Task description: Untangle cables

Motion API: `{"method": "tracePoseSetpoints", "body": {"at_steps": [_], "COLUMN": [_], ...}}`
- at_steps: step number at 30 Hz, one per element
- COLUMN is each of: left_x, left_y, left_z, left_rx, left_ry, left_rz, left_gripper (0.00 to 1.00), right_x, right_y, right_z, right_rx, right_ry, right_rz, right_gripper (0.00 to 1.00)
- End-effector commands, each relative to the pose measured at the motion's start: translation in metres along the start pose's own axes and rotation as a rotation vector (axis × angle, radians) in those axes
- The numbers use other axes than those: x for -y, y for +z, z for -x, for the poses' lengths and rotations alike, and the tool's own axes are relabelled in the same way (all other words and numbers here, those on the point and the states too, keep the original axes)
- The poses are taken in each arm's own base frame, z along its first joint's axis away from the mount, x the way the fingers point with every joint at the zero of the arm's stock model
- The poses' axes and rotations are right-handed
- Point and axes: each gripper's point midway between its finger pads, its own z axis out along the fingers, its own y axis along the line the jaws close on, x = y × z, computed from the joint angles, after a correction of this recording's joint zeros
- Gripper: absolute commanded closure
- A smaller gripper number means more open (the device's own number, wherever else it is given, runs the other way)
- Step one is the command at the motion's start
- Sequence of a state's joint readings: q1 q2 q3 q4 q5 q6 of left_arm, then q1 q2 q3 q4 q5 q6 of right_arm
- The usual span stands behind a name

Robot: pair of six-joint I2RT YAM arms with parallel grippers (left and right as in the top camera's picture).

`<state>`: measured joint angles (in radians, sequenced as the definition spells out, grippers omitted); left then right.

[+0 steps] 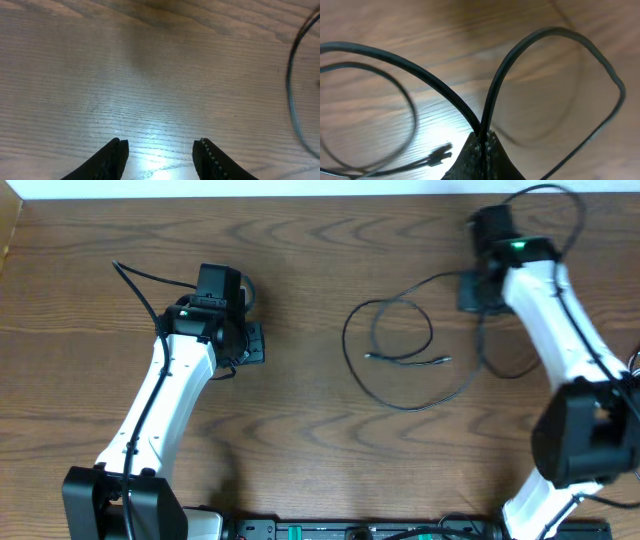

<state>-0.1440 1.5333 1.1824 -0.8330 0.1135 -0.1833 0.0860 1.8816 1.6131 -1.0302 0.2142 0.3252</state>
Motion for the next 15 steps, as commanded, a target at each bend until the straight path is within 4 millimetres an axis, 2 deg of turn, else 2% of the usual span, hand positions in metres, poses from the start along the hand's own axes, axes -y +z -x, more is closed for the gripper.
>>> {"method": "tracePoseSetpoints", "body": {"at_steps": [1, 5, 9, 15], "left_x": [0.002, 0.002, 0.002, 0.002], "left_y": [-0.005, -0.005, -0.005, -0.005], "left_z": [-0.001, -0.001, -0.001, -0.001], "left_rx": [0.007, 0.006, 0.006, 0.006], "left_ry": [-0.004, -0.004, -0.005, -0.004], "left_rz": [-0.018, -0.019, -0.019, -0.019], "left_gripper": [0.53, 0.53, 0.53, 0.52], "right_x": [0.053, 0.112, 0.168, 0.231], "right_y": [-0.015, -0.017, -0.012, -0.010], "right_z": [0.019, 0.024, 0.020, 0.009], "right_rx": [0.061, 0.066, 0.047, 0.036], "right_ry": [0.078, 0.210, 0.335, 0.478], "right_rz": [-0.087, -0.131, -0.179, -0.233], "right_gripper": [0.99, 0.99, 0.99, 0.99]}}
